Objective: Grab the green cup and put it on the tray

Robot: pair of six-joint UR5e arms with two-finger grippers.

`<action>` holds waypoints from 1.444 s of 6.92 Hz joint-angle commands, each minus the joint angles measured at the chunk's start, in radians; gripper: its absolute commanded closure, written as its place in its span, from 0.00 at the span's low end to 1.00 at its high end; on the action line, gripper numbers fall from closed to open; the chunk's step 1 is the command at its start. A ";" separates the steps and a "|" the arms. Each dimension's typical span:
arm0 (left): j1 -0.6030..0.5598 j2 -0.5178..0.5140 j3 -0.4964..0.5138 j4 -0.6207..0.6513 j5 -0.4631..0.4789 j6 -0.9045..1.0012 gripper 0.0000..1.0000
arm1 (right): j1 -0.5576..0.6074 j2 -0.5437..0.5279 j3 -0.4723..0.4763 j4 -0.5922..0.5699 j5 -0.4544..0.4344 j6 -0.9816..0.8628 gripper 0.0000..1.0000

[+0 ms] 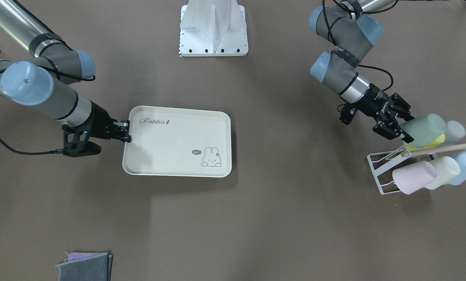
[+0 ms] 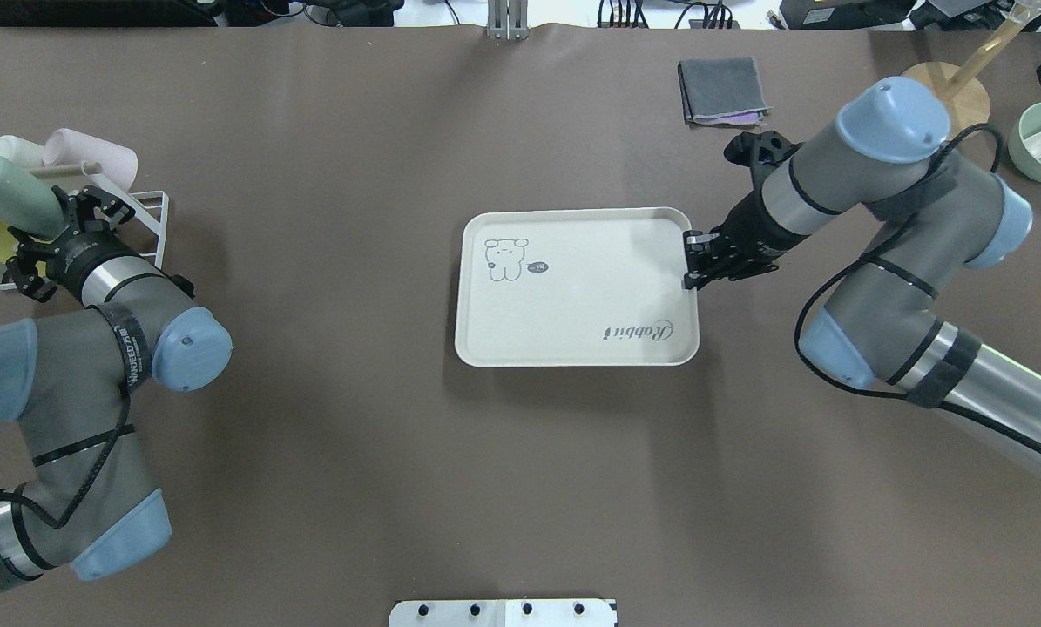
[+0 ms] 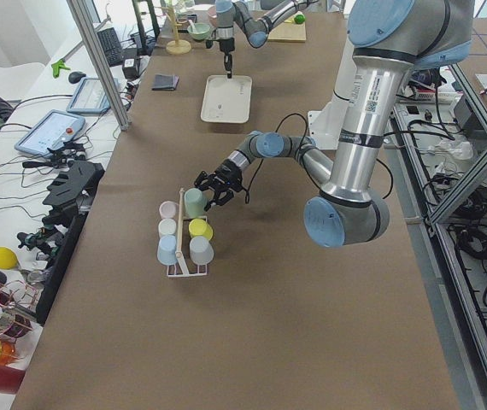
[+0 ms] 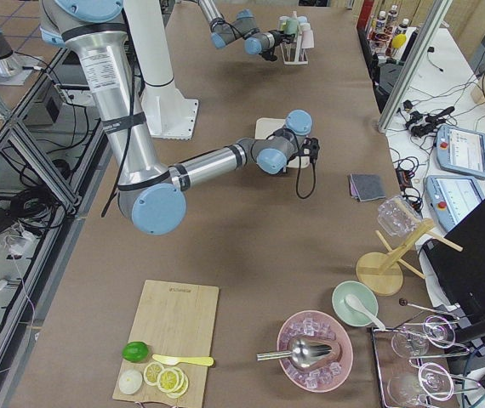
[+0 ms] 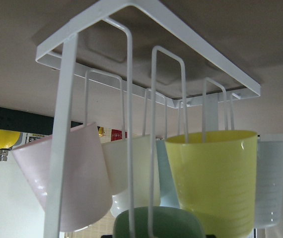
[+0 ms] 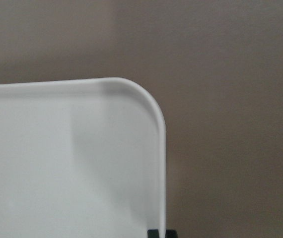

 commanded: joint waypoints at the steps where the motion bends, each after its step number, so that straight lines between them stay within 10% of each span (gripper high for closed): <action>1: -0.011 -0.002 -0.133 0.036 -0.006 0.002 0.52 | -0.108 0.056 -0.006 0.000 -0.112 0.038 1.00; 4: -0.039 -0.156 -0.200 0.010 -0.135 0.091 0.53 | -0.172 0.082 -0.005 0.002 -0.174 0.046 1.00; 10: -0.073 -0.111 -0.202 -0.542 -0.325 0.040 0.58 | -0.213 0.007 0.018 0.089 -0.174 0.057 1.00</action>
